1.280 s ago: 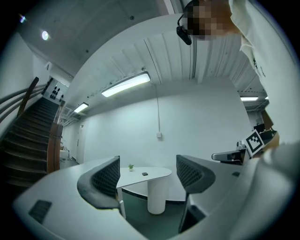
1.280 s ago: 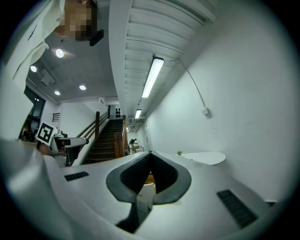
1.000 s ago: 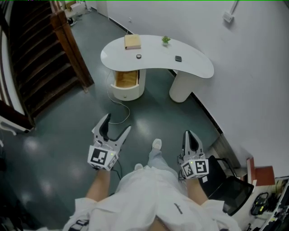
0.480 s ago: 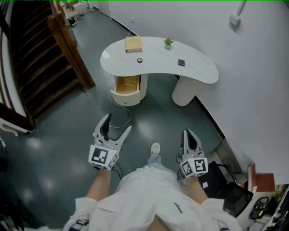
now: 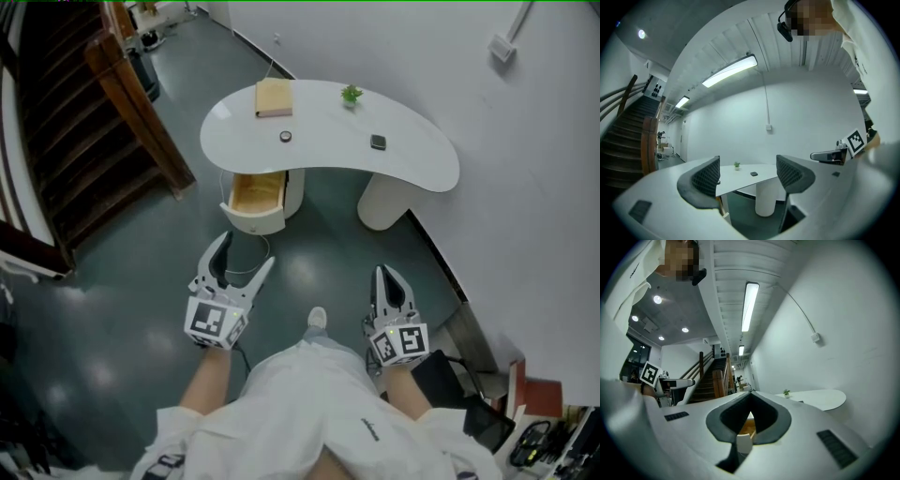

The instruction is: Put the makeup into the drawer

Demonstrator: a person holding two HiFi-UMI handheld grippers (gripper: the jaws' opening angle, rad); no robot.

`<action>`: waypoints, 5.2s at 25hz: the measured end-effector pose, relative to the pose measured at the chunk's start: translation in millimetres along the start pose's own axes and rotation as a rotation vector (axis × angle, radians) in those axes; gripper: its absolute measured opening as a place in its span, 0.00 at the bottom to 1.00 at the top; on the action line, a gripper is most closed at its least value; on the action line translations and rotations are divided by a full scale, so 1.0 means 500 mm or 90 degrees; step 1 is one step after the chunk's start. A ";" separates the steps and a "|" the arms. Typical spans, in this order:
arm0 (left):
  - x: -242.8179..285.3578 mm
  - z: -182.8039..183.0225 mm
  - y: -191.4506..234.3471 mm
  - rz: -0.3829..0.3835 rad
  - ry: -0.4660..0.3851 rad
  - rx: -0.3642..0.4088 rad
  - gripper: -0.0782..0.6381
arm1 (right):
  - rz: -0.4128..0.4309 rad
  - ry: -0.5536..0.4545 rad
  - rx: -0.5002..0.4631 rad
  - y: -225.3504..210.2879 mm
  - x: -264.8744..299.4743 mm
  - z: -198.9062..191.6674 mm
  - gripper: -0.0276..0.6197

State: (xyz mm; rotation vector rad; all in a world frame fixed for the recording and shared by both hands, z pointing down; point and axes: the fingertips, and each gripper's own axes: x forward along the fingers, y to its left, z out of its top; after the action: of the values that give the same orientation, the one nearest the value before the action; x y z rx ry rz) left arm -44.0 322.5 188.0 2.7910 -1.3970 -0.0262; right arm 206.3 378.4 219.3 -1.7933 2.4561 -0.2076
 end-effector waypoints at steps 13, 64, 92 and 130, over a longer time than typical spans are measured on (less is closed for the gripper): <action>0.235 0.005 0.020 0.040 0.004 0.008 0.62 | 0.069 0.010 0.006 -0.168 0.188 0.029 0.07; 0.845 -0.177 0.502 -0.038 0.111 -0.072 0.61 | 0.077 0.116 0.022 -0.269 0.935 -0.086 0.07; 0.985 -0.419 0.504 0.088 0.287 -0.007 0.61 | 0.291 0.260 0.031 -0.298 1.156 -0.273 0.07; 1.086 -0.745 0.606 0.081 0.488 -0.077 0.56 | 0.265 0.380 0.007 -0.276 1.296 -0.542 0.07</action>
State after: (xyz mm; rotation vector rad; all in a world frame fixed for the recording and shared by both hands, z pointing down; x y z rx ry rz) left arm 47.9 -289.6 564.7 2.2033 -1.2788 0.8263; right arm 96.4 -265.6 512.6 -1.2953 3.1396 -0.8148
